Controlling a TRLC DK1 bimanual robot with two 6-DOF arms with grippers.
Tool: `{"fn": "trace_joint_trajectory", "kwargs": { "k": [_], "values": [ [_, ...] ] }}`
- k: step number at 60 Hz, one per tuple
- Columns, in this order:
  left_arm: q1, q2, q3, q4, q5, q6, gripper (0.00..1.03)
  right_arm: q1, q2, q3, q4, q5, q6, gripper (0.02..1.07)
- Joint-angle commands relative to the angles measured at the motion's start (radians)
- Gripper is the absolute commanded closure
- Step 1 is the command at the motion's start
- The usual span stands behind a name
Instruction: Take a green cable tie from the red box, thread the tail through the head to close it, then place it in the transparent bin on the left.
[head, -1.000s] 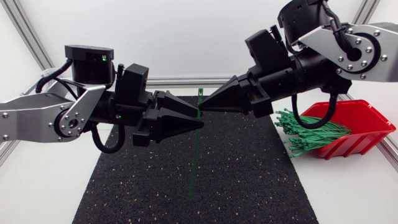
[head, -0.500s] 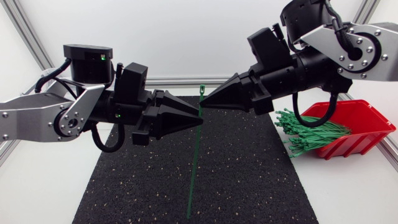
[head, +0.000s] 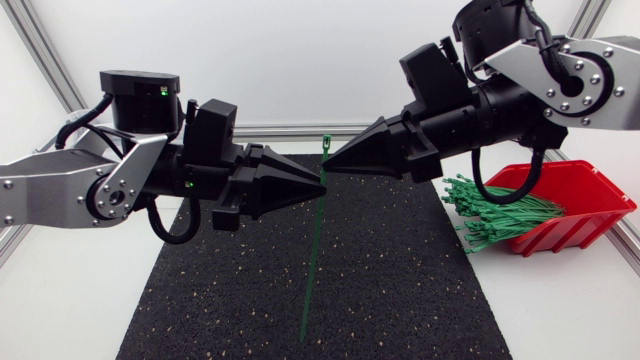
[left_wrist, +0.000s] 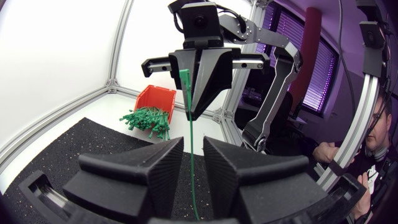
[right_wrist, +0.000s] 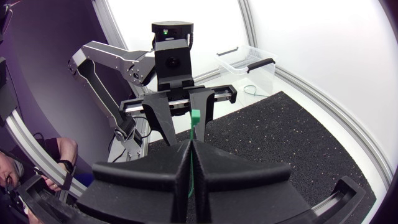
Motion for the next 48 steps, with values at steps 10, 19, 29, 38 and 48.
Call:
{"fn": "trace_joint_trajectory", "kwargs": {
  "k": [10, 19, 29, 38, 48],
  "values": [
    [0.005, -0.019, 0.019, 0.016, -0.002, -0.027, 0.83, 0.001, -0.004, -0.010, 0.010, -0.016, 0.041, 1.01],
    [0.007, -0.019, 0.017, 0.016, -0.002, -0.032, 0.88, -0.008, -0.004, -0.013, 0.011, -0.018, 0.055, 1.01],
    [0.005, -0.022, 0.016, 0.016, -0.002, -0.042, 0.95, -0.011, -0.004, -0.015, 0.013, -0.019, 0.056, 1.01],
    [0.005, -0.034, 0.005, 0.016, -0.002, -0.052, 0.99, -0.011, -0.004, -0.018, 0.013, -0.022, 0.056, 1.01],
    [0.002, -0.029, 0.002, 0.020, -0.004, -0.050, 1.00, -0.002, 0.002, -0.021, 0.014, -0.027, 0.056, 1.01]
  ]
}}
